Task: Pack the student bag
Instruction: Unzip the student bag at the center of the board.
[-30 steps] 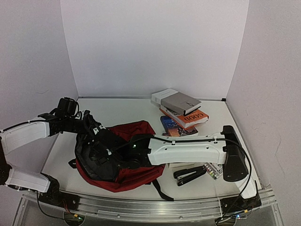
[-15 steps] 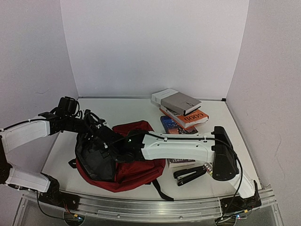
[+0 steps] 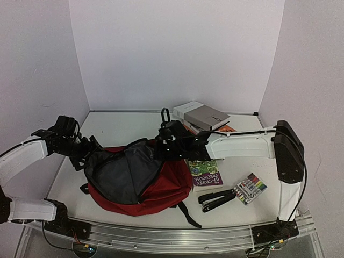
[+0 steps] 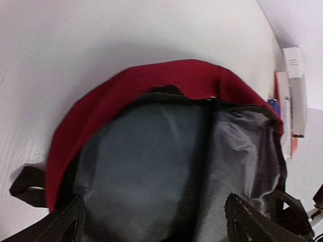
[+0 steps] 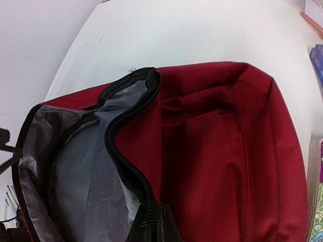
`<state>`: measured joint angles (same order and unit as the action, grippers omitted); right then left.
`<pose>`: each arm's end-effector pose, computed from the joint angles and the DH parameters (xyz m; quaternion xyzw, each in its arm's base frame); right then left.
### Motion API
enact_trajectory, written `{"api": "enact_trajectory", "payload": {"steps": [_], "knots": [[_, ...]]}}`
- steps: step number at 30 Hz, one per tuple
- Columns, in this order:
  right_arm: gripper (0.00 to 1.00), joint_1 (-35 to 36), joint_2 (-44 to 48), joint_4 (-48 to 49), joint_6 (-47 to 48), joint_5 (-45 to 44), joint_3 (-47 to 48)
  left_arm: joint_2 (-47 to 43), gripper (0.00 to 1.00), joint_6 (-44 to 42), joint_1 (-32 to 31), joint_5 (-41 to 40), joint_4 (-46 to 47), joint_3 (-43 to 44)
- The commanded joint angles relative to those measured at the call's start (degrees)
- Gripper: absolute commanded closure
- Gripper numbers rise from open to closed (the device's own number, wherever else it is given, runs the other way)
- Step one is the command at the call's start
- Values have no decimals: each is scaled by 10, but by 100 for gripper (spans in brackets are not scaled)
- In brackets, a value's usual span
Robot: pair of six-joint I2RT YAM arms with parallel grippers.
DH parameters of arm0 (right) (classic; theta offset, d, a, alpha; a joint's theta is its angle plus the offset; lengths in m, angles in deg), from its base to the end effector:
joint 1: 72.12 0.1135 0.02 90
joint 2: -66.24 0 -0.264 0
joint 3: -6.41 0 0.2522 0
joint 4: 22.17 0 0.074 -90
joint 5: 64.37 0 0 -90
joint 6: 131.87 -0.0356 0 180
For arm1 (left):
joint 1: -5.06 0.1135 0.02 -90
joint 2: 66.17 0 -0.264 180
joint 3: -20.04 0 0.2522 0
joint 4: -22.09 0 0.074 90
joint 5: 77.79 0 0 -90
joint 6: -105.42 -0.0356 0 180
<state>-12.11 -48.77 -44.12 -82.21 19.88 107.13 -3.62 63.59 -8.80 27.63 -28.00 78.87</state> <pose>0.2352 0.4003 0.2258 -0.1298 0.8816 0.3181 0.3236 0.2054 -0.0604 0.2440 -0.2380 0.9123 -0.2679 0.1981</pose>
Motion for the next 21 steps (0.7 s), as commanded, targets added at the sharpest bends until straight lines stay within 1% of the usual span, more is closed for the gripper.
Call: {"api": "enact_trajectory", "payload": {"steps": [1,6,9,11,15,18,21], "knots": [[100,5,8,75,-54,70,-48,-30,2,21,18,-69,-46,-42],[99,3,-6,93,-66,60,-72,-33,0,26,19,-85,-52,-59],[87,-1,-1,92,-73,58,-82,-24,0,25,23,-92,-61,-62],[72,-1,16,91,-75,47,-89,-27,0,28,23,-88,-60,-67],[43,-2,68,85,-76,0,-119,-49,0,37,24,-87,-56,-75],[36,-6,103,82,-76,-26,-150,-60,0,38,25,-80,-57,-74],[35,-13,120,62,-76,-38,-175,-68,0,35,25,-69,-57,-68]]}}
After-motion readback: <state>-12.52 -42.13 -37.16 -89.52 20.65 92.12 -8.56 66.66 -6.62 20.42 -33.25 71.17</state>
